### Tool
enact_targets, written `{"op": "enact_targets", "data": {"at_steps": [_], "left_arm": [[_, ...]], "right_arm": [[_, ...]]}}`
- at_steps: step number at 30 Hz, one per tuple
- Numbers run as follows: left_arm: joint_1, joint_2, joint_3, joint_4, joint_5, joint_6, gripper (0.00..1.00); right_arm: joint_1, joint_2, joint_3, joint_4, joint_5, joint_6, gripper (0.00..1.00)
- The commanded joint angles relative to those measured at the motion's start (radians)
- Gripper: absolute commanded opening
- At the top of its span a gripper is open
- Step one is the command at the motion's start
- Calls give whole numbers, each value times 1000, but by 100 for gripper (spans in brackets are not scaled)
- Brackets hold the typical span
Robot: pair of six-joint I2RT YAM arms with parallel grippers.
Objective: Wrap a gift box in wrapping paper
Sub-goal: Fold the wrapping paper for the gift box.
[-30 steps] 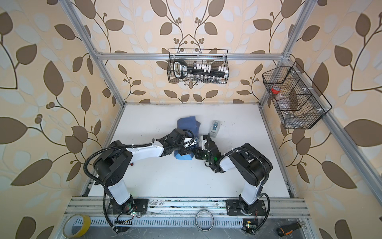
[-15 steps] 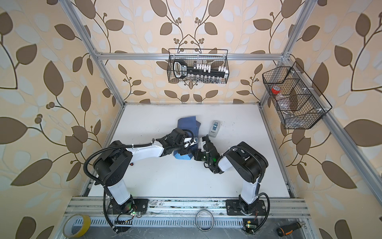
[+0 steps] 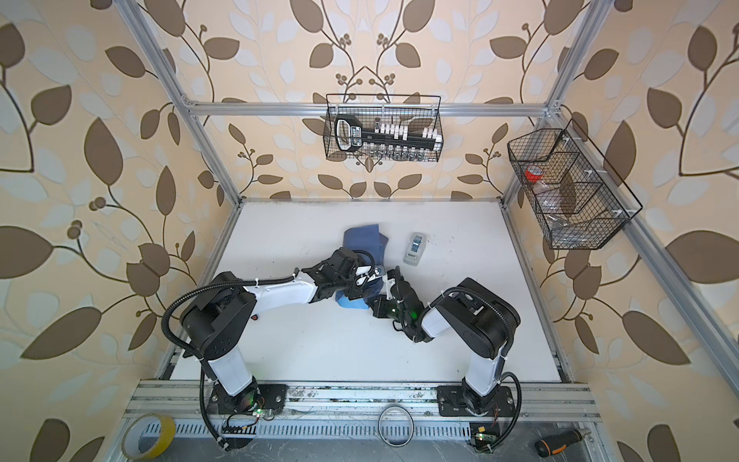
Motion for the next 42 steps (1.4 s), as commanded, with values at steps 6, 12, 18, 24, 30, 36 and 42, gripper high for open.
{"op": "enact_targets", "data": {"at_steps": [6, 12, 18, 24, 30, 36, 42], "left_arm": [[7, 18, -10, -100, 17, -2, 88], [7, 21, -1, -121, 25, -2, 88], [4, 35, 3, -131, -7, 27, 88], [-4, 56, 9, -136, -50, 53, 88], [-6, 54, 14, -137, -61, 59, 88], [-12, 78, 4, -104, -100, 73, 87], [-20, 95, 4, -82, -136, 77, 85]], "right_arm": [[-65, 41, 30, -22, -31, 21, 14], [-76, 75, 65, 23, -31, 62, 14], [-77, 98, 68, 73, -26, 119, 14], [-78, 89, 62, 104, 6, 163, 14], [-86, 39, 37, 109, -12, 154, 14], [-88, 11, 7, 107, -12, 150, 14], [-88, -2, -9, 105, -9, 144, 14]]}}
